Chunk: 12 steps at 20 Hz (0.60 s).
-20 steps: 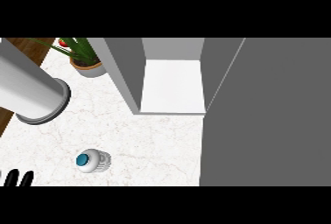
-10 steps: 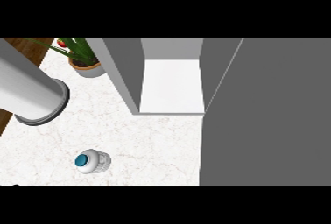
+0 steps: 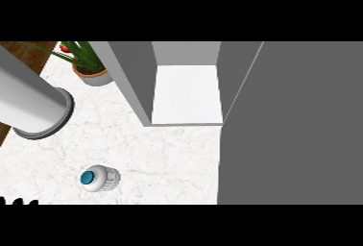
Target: Pick up the bottled water, place it into the cabinet and close the cabinet
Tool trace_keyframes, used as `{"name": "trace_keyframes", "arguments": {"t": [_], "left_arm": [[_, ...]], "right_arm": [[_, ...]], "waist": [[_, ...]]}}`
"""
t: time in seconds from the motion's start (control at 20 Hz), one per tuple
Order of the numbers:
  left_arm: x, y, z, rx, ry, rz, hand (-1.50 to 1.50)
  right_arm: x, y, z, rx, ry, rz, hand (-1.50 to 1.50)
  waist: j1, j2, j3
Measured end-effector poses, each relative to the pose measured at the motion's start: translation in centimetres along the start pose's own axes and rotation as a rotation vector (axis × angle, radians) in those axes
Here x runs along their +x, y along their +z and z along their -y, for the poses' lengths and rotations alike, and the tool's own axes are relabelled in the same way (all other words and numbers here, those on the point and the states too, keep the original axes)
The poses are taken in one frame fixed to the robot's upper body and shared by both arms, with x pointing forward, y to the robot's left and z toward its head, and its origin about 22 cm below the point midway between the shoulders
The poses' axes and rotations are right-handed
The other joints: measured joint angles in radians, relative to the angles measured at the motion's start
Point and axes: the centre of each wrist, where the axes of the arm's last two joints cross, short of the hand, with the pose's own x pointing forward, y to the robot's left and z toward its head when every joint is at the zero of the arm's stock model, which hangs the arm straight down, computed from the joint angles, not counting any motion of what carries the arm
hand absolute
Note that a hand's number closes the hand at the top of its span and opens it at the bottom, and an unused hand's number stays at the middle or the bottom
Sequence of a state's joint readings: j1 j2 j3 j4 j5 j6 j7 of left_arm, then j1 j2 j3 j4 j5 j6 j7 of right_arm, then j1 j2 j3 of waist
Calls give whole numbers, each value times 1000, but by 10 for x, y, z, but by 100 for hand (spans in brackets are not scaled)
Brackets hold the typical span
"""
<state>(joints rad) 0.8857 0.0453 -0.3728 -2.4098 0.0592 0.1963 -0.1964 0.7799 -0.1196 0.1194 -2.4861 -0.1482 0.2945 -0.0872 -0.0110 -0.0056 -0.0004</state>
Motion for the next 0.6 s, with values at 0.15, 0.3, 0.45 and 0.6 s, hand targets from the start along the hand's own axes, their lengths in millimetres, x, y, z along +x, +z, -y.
{"name": "trace_keyframes", "arguments": {"t": [0.15, 0.3, 0.45, 0.6], "left_arm": [[-12, -2, -7, 17, 20, -21, -150], [-30, -8, -16, 44, 26, -38, -150], [-53, -11, -28, 59, 15, -58, -150], [-69, -19, -37, 67, 2, -77, -150]], "right_arm": [[0, 2, 0, 2, 0, -3, -150], [0, 9, -1, 5, -1, -1, -150], [1, 16, -1, 10, -2, -8, -150], [2, 20, -1, 15, -1, -6, -150]], "waist": [[2, 1, -1], [-3, 1, -1], [-6, 1, -1], [-6, 2, -1]]}}
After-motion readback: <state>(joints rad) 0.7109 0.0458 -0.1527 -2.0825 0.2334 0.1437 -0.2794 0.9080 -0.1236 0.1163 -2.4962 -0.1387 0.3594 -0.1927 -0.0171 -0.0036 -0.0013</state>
